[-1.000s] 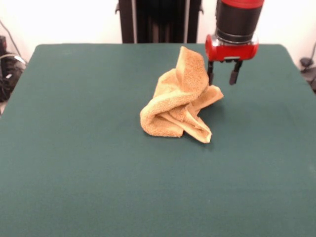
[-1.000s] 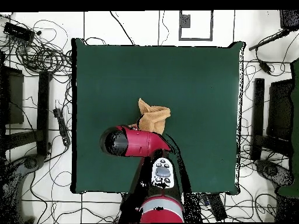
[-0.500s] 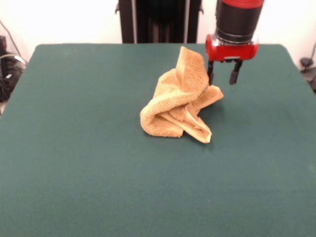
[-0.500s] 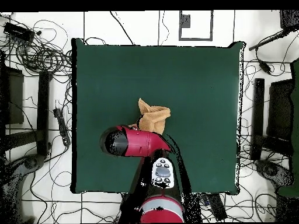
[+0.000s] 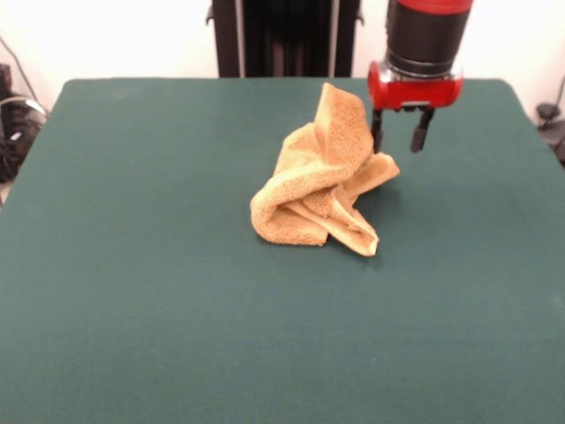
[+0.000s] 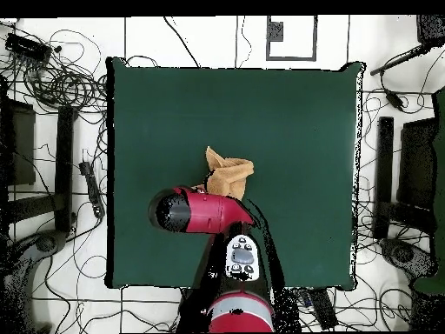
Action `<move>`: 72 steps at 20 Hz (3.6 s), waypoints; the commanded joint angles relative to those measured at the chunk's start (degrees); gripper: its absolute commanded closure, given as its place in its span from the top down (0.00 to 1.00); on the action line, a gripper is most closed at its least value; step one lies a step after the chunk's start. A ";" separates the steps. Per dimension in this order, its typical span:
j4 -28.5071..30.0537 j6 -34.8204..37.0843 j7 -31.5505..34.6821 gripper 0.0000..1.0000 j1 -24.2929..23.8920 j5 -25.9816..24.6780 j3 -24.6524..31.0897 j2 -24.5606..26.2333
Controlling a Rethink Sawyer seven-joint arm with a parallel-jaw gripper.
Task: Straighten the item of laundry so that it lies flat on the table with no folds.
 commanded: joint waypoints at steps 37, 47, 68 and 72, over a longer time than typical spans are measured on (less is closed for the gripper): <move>-13.91 7.74 12.37 1.00 4.54 5.80 2.08 4.71; -6.01 4.50 11.90 1.00 3.08 4.92 3.15 0.56; -0.99 2.32 12.11 1.00 2.50 4.65 3.43 -1.73; -0.80 2.11 12.29 1.00 2.61 4.67 3.24 -1.75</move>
